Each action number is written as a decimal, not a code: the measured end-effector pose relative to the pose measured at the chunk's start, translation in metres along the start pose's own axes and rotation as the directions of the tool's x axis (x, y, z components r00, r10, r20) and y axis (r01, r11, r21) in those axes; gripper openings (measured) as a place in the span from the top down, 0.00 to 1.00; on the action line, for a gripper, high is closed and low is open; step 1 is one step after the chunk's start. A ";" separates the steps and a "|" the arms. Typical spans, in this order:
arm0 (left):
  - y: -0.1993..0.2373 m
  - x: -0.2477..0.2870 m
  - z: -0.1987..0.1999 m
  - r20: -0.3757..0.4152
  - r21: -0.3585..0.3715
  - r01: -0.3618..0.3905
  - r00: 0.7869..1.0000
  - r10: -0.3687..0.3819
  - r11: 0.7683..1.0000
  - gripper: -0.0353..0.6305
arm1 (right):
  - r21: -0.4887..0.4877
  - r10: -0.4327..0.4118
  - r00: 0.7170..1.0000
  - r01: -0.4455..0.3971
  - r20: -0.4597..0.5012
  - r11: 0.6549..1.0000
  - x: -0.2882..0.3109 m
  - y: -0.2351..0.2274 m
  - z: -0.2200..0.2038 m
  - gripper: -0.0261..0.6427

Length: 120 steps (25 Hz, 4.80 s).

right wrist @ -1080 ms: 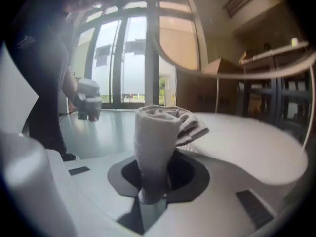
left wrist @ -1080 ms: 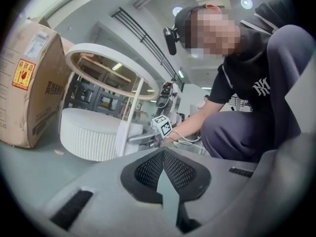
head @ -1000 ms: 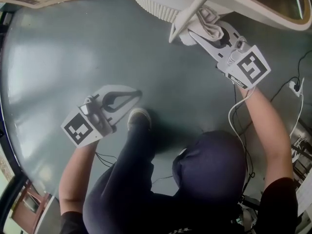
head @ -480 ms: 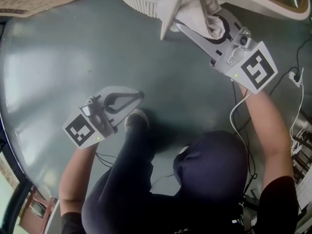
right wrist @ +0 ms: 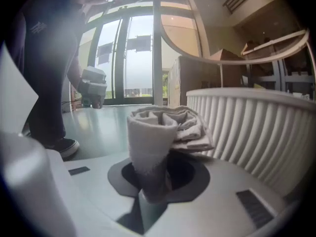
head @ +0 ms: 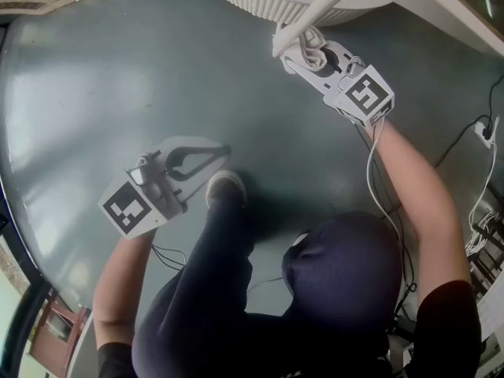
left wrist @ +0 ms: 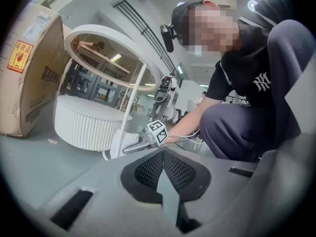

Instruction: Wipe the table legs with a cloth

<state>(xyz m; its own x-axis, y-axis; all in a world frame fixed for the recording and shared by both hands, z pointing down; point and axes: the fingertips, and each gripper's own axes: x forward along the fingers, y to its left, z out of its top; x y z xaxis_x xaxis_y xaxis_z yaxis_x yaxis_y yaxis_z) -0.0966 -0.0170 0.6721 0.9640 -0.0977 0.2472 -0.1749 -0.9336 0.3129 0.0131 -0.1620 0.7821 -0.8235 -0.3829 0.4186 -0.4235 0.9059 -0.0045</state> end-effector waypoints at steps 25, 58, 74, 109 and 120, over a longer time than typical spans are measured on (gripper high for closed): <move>-0.024 0.020 0.057 0.065 0.116 0.010 0.998 -0.018 0.993 0.94 | -0.260 -0.028 0.922 0.138 0.387 0.956 -0.104 0.003 0.236 0.85; -0.012 -0.001 0.068 -0.031 -0.032 -0.026 0.999 0.025 0.999 0.94 | -0.026 -0.038 0.910 0.029 -0.412 0.999 -0.029 0.007 -0.010 0.85; -0.184 -0.092 0.299 -0.067 -0.188 -0.192 0.981 0.183 0.963 0.94 | 0.146 0.004 0.994 0.012 -0.108 0.989 -0.256 0.159 0.349 0.85; -0.669 -0.363 0.650 0.266 0.077 -0.388 0.896 0.357 0.918 0.94 | 0.120 -0.268 0.919 0.243 0.290 0.963 -0.643 0.540 0.856 0.85; -0.739 -0.322 0.686 0.292 0.131 -0.308 0.920 0.260 0.942 0.94 | 0.163 -0.185 0.920 0.135 0.345 0.977 -0.667 0.586 0.873 0.85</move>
<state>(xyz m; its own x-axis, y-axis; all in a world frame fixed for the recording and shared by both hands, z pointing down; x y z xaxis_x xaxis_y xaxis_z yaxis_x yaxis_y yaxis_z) -0.1399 0.4681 -0.2677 0.9003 -0.4333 0.0412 -0.4352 -0.8949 0.0985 -0.0155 0.4665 -0.2922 -0.8095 -0.5827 0.0721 -0.5871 0.8038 -0.0960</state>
